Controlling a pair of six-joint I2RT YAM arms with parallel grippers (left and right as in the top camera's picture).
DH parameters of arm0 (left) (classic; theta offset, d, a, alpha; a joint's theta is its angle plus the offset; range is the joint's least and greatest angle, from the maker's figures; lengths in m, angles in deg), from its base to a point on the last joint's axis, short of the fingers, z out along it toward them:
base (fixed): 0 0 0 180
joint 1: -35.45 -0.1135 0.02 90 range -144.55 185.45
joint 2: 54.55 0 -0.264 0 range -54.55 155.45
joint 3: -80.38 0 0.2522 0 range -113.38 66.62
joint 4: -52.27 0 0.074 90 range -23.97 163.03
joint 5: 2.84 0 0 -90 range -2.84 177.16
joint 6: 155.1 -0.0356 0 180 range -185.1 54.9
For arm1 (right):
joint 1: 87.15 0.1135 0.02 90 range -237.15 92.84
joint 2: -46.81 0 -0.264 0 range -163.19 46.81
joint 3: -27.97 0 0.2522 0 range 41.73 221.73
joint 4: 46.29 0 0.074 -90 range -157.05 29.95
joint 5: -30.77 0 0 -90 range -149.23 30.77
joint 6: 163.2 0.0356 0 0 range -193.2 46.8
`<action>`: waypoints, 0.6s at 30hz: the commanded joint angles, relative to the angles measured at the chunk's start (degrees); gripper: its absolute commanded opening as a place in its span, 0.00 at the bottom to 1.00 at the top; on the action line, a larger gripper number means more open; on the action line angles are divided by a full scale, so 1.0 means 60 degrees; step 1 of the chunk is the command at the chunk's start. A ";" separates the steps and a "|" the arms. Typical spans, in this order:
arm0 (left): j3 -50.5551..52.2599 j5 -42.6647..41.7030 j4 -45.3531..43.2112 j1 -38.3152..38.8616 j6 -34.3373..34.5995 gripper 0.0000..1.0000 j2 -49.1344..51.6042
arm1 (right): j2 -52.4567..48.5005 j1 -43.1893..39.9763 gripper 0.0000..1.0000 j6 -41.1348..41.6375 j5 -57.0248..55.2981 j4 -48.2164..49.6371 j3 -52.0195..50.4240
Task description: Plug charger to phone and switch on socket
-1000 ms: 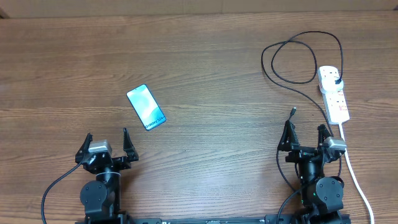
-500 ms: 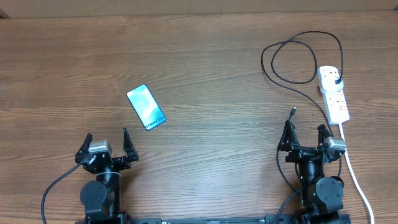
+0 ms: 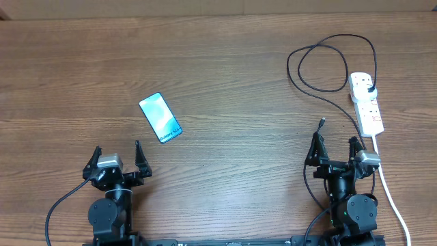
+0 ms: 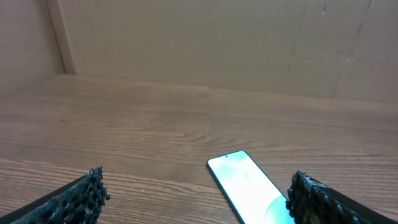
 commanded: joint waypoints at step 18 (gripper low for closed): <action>0.0036 -0.0102 -0.0015 0.0036 -0.0215 1.00 0.0029 | 0.0015 0.0073 1.00 -0.0033 -0.0135 0.0044 -0.0098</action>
